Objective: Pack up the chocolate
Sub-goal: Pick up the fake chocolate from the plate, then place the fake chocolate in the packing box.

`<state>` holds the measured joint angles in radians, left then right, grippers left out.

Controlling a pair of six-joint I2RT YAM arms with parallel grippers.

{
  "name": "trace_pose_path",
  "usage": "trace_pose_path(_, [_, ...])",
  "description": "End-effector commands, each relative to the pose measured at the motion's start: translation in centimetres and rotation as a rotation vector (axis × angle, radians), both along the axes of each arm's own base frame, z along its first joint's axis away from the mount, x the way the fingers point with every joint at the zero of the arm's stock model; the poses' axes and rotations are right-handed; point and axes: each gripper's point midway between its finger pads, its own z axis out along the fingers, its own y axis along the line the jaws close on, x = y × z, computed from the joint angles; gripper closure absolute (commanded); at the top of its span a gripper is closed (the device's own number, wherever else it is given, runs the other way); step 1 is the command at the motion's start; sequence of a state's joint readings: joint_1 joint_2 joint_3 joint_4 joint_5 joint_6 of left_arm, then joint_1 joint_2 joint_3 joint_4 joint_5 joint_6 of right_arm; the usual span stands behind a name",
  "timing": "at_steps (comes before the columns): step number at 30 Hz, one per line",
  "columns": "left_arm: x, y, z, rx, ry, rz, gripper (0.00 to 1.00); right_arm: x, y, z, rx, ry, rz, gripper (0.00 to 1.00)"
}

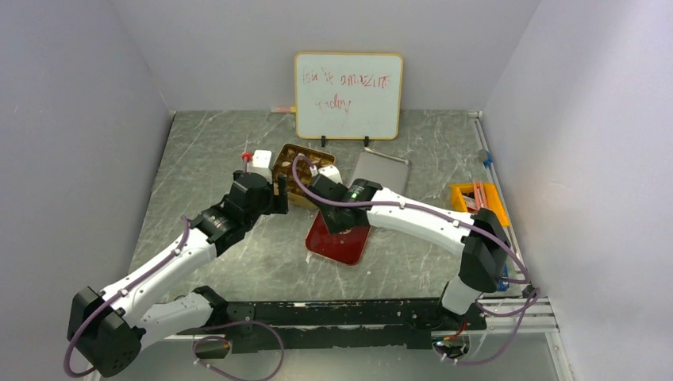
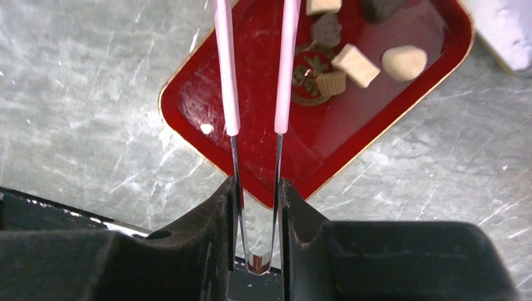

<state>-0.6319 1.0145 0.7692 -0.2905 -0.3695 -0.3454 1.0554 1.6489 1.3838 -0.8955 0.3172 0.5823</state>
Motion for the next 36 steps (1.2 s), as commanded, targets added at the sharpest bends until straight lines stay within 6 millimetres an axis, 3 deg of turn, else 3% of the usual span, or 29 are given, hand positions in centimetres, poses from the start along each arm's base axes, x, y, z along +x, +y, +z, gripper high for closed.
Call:
trace_pose_path(1, [0.8, -0.2, 3.7, -0.053, -0.089, 0.024, 0.17, 3.5, -0.7, 2.7, 0.025, -0.071, -0.043, 0.87])
trace_pose_path(8, [0.8, -0.1, 4.0, -0.054, -0.096, 0.02, 0.17, 8.5, -1.1, 3.0, 0.045, -0.093, -0.077, 0.87])
trace_pose_path(15, [0.8, 0.0, 4.1, -0.043, -0.099, 0.021, 0.16, 11.1, 0.6, 2.5, 0.043, -0.091, -0.054, 0.87])
trace_pose_path(25, [0.6, 0.2, 3.9, -0.041, -0.098, 0.023, 0.16, 12.5, 1.9, 0.9, 0.039, -0.062, -0.038, 0.87])
trace_pose_path(36, [0.5, 0.3, 3.6, -0.039, -0.091, 0.027, 0.16, 12.7, 1.6, -0.6, 0.018, -0.043, -0.037, 0.76])
